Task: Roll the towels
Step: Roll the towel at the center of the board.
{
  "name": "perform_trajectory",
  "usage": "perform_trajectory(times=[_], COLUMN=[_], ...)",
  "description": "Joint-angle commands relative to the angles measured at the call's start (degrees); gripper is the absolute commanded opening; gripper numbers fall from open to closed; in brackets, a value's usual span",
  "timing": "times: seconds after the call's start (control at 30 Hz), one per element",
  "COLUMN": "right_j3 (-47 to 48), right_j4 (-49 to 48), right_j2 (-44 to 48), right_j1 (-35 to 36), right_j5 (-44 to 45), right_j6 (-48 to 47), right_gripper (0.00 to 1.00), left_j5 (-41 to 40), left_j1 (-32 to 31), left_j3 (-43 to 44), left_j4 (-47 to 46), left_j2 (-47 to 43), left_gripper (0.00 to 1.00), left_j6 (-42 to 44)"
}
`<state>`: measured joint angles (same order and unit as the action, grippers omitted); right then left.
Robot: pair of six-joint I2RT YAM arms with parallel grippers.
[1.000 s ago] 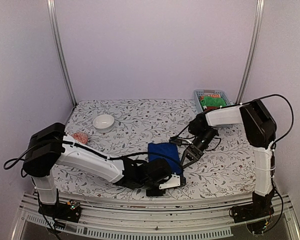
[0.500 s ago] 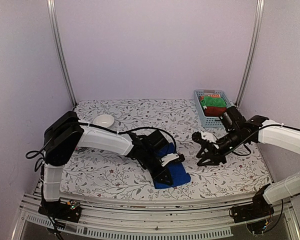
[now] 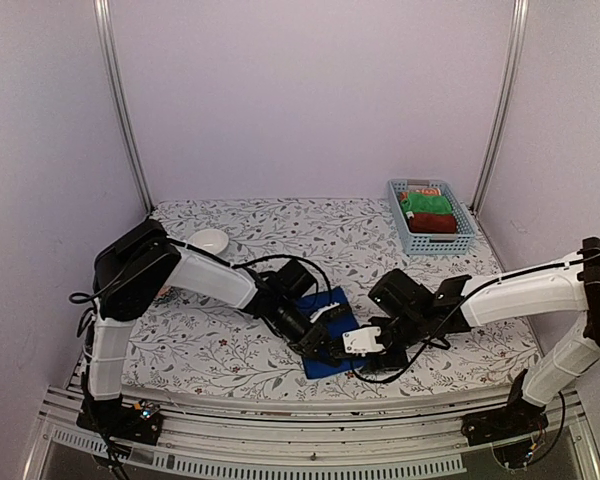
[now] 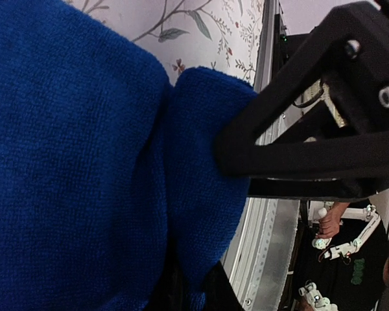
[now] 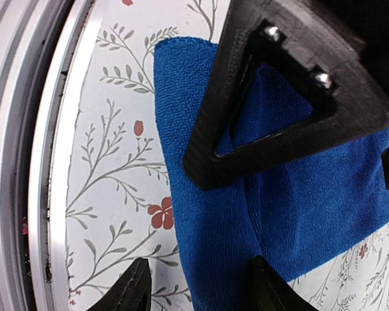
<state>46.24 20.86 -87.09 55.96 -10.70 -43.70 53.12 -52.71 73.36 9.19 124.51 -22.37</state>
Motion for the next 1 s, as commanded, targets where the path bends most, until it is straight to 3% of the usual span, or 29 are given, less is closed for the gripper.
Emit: perform_trajectory(times=[0.0,0.13,0.23,0.33,0.43,0.53,0.7,0.83,0.97], right_j3=[1.5,2.7,4.7,8.1,10.3,12.4,21.7,32.5,40.3], right_j4=[-6.7,-7.7,-5.1,3.1,10.4,16.9,29.9,42.2,48.5], right_j2=[-4.6,-8.5,-10.6,-12.2,-13.9,-17.1,-26.5,-36.9,-44.5], right_j1=[1.9,2.4,2.4,2.5,2.4,2.0,-2.7,-6.4,-8.4], right_j5=[4.3,4.5,1.3,-4.6,-9.3,-13.6,-26.4,-31.8,-33.5], right_j6=[-0.4,-0.7,-1.5,-1.9,-1.5,-0.4,-0.6,-3.1,-4.9], right_gripper=[0.51,0.46,0.21,0.09,0.06,0.04,0.04,0.04,0.04], left_j5=[-0.8,-0.7,-1.2,-7.2,-17.2,-25.2,-42.9,-61.9,-69.3], left_j1=[0.9,1.3,1.9,2.0,2.0,2.0,-0.9,-9.6,-16.4], left_j3=[-3.1,-3.4,-2.8,-3.0,-8.7,-16.2,-27.8,-36.0,-42.6], left_j4=[0.6,0.2,1.1,3.5,-0.1,-6.2,-9.5,-12.9,-18.5], left_j2=[0.8,0.7,0.3,-3.3,-12.2,-21.9,-36.9,-48.4,-54.6], left_gripper=[0.07,0.06,0.11,0.26,0.38,0.43,0.44,0.42,0.37], left_j6=[-4.1,-4.2,-2.5,1.9,3.9,3.0,3.7,8.3,14.0])
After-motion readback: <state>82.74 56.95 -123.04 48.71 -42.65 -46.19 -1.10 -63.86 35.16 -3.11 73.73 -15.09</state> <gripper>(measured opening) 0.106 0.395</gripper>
